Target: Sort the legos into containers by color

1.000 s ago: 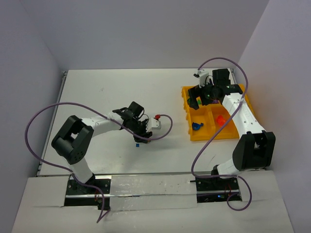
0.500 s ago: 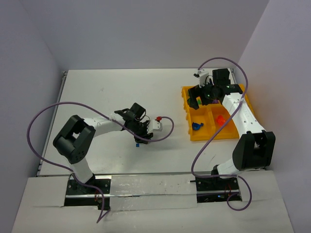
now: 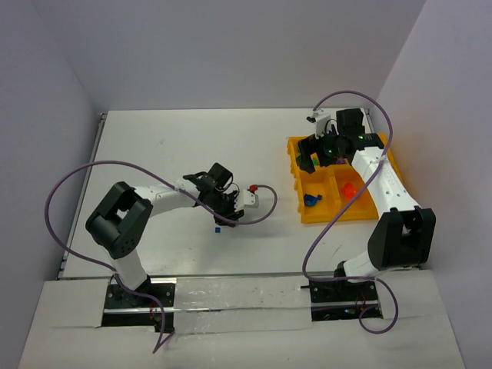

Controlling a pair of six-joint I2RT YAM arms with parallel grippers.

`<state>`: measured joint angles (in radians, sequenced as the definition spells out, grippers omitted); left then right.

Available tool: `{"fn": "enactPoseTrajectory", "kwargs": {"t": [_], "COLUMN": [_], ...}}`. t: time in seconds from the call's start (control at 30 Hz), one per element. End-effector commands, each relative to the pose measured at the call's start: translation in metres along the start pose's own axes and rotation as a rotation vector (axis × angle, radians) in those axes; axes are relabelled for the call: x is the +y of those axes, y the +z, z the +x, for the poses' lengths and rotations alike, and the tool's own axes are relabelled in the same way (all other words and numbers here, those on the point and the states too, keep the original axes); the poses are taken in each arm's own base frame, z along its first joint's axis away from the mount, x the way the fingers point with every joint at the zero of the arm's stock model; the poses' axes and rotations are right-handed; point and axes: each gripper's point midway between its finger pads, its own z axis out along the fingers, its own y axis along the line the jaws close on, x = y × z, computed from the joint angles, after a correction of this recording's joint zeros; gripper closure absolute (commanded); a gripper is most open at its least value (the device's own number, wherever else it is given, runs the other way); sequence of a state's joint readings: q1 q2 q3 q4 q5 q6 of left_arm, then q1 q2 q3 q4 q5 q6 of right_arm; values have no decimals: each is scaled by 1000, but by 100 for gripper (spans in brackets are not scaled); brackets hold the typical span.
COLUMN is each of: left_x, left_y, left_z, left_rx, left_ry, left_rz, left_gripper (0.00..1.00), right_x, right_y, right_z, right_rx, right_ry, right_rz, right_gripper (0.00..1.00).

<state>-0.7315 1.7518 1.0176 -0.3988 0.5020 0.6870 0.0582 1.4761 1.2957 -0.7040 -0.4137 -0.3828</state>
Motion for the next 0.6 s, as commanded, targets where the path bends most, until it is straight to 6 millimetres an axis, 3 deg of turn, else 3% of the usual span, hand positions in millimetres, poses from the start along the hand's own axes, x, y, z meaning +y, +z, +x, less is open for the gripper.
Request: {"fn": "enactPoseTrajectory", "kwargs": {"t": [0.0,0.3,0.43,0.57], "left_x": [9,8,9,16], "left_y": [-1,-3,-12,-42], "left_z": [-18,-18,-25,-52], "left_rx": [-39,-36,-54,-157], "left_ry": [26,27,40,-24], "left_rz": [-17,-18,-29,-36], "left_gripper": [60,76,82,90], "right_x": [0,2,15,44], "right_y": [-6,-7,-7,-14], "right_z": [-10,-11,-11,-21], "right_rx": [-35,-38,-47,-110], "right_ry": [-1,-2,16,35], "right_rz": [-2,-14,-78,-229], "right_gripper": [0,0,0,0]}}
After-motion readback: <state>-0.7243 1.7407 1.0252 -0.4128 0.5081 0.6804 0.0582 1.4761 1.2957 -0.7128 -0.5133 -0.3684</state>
